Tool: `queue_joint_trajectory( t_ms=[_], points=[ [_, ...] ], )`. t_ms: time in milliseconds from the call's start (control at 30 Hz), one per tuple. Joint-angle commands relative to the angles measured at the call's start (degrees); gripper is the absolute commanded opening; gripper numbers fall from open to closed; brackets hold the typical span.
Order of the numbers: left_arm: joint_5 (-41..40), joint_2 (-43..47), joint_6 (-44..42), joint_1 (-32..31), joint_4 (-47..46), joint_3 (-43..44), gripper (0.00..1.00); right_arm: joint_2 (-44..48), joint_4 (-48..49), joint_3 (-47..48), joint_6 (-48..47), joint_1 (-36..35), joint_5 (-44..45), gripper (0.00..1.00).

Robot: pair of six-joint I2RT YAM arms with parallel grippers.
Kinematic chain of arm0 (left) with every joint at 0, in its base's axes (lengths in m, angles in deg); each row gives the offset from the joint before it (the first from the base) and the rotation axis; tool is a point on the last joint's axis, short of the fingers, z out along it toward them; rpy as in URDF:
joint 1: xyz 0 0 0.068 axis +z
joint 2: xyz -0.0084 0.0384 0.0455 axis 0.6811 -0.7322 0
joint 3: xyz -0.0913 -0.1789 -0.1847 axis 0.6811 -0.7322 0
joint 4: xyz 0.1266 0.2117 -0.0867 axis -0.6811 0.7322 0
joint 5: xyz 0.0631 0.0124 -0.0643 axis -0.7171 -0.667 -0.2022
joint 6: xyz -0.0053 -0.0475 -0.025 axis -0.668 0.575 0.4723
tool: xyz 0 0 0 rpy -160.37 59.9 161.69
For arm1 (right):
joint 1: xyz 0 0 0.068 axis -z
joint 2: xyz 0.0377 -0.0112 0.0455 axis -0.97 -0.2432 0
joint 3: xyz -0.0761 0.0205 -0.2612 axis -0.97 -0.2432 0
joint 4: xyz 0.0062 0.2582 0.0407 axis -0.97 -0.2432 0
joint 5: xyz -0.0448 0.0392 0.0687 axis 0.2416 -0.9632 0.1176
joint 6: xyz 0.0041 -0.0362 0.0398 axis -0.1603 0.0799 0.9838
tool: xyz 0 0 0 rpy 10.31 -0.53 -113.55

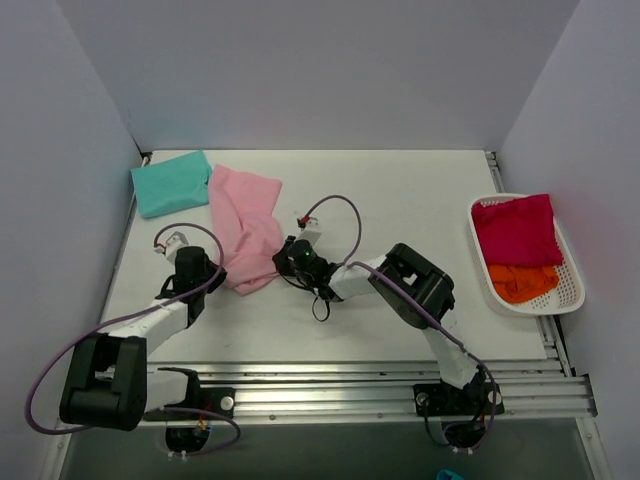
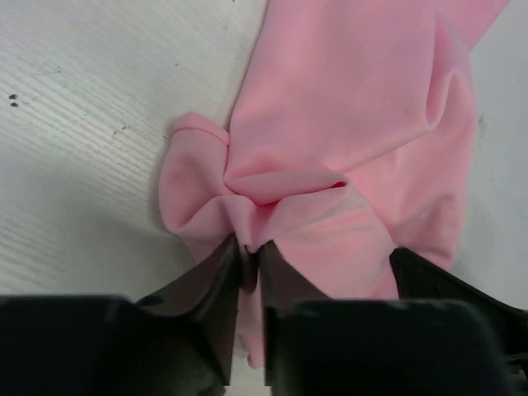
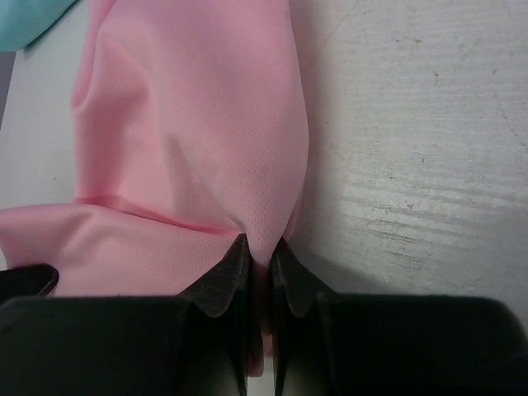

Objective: Fold and stack the t-shirts
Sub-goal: Fold the tshirt

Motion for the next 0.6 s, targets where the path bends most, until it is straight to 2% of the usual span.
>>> queue_joint_trajectory(
  t_ms=[0,33,67,200,300,333,367,500,567],
  points=[
    [-1.5,-1.3,-1.3,-0.6,-6.6,2.9,0.16,-1.8,-1.8,0.2,-1.5,0.1,-2.9,0.00],
    [-1.6,-1.7,-1.4,-1.1,-6.7,3.0,0.07,-1.7,-1.8,-0.1,-1.5,0.0,-3.0,0.00],
    [-1.6,-1.6,-1.6,-1.3,-6.4,3.2,0.02,-0.9,-1.5,-0.5,-1.5,0.0,-3.0,0.00],
    [-3.1,2.9,-2.5,-4.3,-1.7,4.4,0.02,4.6,-1.7,-4.4,-1.6,-0.1,-1.5,0.00],
    [-8.5,12.3,-3.5,-10.6,7.6,7.0,0.02,13.3,-5.0,-8.3,-2.6,-1.1,2.1,0.00],
    [-9.5,17.4,-3.8,-12.3,10.2,7.9,0.02,18.8,-8.3,-9.7,-3.6,-1.7,3.7,0.00],
    [-10.3,20.0,-3.9,-15.6,16.4,10.3,0.02,21.7,-10.0,-10.2,-4.3,-3.6,5.4,0.00],
    [-11.8,32.3,-4.7,-22.5,27.5,17.7,0.02,35.5,-20.0,-10.3,-7.2,-11.0,16.6,0.00],
    [-11.1,34.8,-5.4,-24.9,32.3,20.8,0.02,42.7,-26.2,-9.0,-8.1,-14.3,19.6,0.00]
  ],
)
